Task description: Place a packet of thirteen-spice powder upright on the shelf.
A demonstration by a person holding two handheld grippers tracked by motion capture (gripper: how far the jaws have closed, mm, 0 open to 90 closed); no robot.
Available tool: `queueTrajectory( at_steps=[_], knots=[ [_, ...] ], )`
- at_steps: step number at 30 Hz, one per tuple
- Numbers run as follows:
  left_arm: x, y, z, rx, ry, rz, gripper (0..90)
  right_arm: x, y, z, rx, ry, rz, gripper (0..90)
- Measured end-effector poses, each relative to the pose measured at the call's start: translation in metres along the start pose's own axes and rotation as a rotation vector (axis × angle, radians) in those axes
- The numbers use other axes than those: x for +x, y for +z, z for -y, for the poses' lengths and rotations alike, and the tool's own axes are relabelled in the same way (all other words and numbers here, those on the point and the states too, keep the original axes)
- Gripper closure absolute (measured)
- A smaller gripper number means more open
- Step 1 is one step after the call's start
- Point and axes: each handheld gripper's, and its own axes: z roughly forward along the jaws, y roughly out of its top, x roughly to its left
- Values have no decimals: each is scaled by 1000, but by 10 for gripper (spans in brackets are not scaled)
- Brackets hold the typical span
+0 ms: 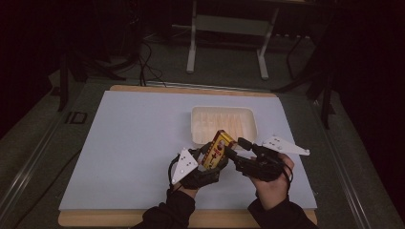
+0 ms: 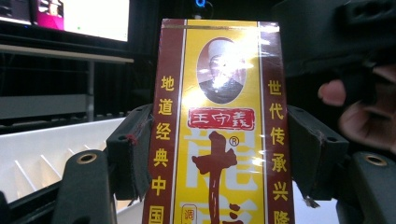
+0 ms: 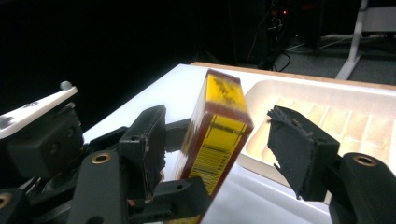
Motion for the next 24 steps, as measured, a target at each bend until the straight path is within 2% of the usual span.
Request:
queueTrajectory(
  at_steps=[4, 8, 10, 13, 15, 19, 21, 24],
  knots=[
    [-4, 1, 0, -25, 8, 1, 325, 1, 10, 2, 6, 35, -15, 409],
    [-7, 2, 1, -42, 14, -7, 325, 5, 15, 2, -21, 44, -16, 482],
    [-9, 2, 1, -51, 8, -4, 325, 7, 18, 1, -29, 47, -4, 502],
    [-10, 2, 1, -69, -2, -23, 324, 8, 19, -1, -42, 60, 7, 554],
    [-10, 2, 1, -73, 5, -31, 324, 8, 20, -2, -43, 76, 9, 598],
    [-9, 2, 2, -70, 5, -33, 323, 7, 21, -3, -42, 84, 14, 641],
    [-8, 2, 3, -58, -15, -30, 322, 5, 22, -3, -27, 95, 6, 665],
    [-7, 2, 4, -46, -23, -24, 320, 6, 24, -3, -14, 89, 15, 670]
  ],
)
